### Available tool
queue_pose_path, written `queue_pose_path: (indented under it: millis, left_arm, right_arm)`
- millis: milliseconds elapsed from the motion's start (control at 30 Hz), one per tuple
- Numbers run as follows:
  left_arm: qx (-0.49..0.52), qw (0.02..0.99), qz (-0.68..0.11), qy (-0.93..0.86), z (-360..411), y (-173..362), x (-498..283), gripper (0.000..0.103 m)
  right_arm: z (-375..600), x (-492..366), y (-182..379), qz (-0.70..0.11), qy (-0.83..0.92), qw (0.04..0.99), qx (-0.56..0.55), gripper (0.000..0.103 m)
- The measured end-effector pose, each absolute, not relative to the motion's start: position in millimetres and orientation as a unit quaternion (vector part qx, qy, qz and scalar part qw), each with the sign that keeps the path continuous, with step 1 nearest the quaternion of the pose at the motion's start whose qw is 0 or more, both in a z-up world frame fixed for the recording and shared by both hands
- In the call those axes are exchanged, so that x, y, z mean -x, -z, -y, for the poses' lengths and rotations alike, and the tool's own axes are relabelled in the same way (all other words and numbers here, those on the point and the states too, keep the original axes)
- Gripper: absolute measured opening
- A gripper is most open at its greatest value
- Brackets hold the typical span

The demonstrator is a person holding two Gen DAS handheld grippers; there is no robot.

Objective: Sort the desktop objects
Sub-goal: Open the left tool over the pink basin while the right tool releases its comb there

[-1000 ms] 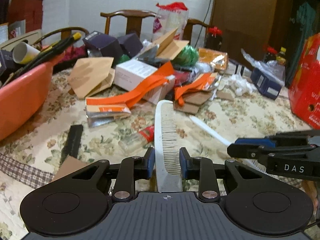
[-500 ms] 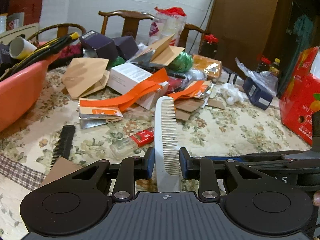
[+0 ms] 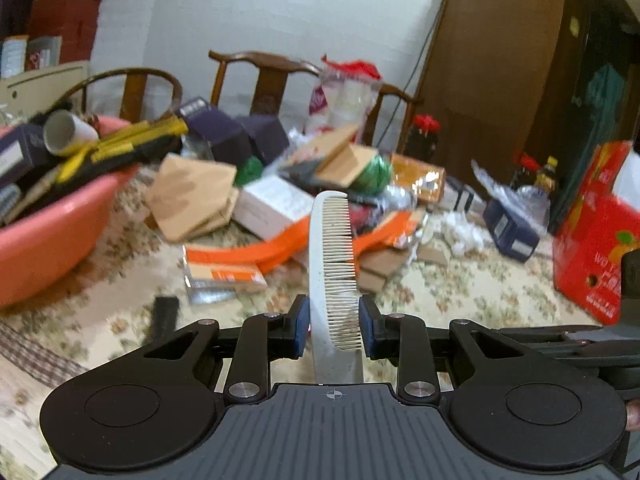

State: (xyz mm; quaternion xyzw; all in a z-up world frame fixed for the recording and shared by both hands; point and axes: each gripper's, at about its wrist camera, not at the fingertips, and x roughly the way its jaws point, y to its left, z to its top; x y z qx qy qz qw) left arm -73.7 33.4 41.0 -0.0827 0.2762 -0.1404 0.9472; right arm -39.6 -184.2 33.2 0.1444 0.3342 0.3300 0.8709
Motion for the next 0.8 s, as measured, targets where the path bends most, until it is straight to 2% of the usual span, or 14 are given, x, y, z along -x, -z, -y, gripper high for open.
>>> queue_pose_path:
  millis: [333, 633, 800]
  left_arm:
    - [0.087, 0.962, -0.232, 0.112, -76, -86, 71, 0.025]
    - [0.081, 0.98, -0.18, 0.034, -149, -142, 51, 0.026]
    - [0.074, 0.982, -0.172, -0.025, -198, -154, 28, 0.028]
  right_arm:
    - [138, 30, -84, -0.298, -0.37, 0.87, -0.132, 0.021]
    - [52, -12, -134, -0.267, -0.41, 0.865, -0.114, 0.021]
    - [-4, -43, -147, -0.26, -0.428, 0.859, -0.108, 0.021]
